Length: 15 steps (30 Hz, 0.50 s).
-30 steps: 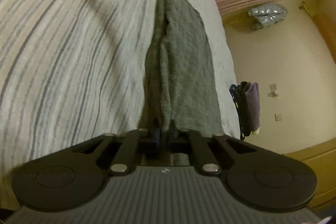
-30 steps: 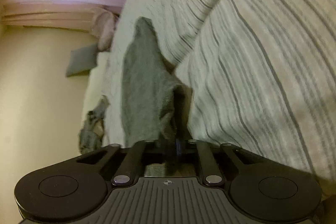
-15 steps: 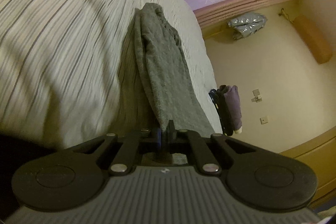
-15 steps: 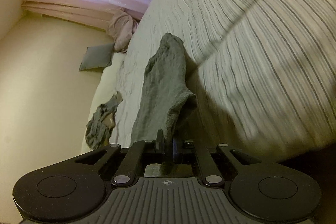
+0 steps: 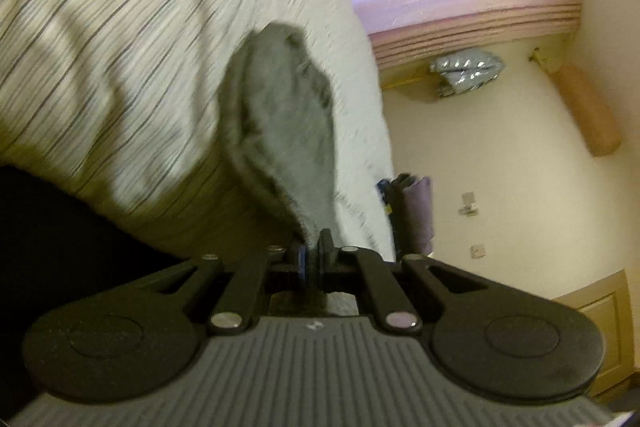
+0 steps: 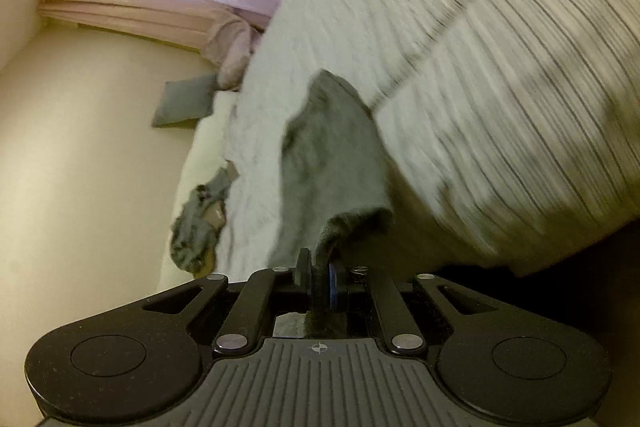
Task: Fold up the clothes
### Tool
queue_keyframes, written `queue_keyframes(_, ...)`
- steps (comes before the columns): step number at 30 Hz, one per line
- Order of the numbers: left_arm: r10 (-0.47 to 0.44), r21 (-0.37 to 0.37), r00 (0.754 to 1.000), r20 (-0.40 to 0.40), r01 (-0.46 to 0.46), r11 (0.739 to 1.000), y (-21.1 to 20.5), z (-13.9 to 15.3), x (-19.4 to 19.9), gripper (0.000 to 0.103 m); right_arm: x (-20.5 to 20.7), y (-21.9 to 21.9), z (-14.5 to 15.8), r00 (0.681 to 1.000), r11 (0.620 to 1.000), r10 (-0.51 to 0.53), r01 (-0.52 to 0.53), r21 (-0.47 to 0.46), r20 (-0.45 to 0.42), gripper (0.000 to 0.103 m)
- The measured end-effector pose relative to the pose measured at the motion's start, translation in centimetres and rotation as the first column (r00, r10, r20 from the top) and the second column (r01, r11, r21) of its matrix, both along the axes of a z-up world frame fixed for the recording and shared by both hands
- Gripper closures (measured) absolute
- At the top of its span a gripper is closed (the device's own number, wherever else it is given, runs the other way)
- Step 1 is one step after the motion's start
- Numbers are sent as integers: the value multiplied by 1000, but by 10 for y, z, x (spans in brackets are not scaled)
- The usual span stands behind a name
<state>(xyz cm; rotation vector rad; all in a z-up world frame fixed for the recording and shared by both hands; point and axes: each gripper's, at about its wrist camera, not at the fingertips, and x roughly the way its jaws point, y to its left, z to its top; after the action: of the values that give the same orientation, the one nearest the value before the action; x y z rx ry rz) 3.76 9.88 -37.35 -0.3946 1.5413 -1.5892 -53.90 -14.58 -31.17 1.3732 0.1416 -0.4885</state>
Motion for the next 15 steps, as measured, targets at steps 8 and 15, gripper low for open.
queue_keyframes(8, 52, 34, 995, -89, -49, 998, -90, 12, 32, 96, 35, -94, 17, 998, 997, -61, 60, 56, 20, 97)
queue_keyframes(15, 203, 184, 968, -147, -175, 967, -181, -27, 69, 78, 73, -195, -35, 975, 924, -203, 220, 313, -88, 81)
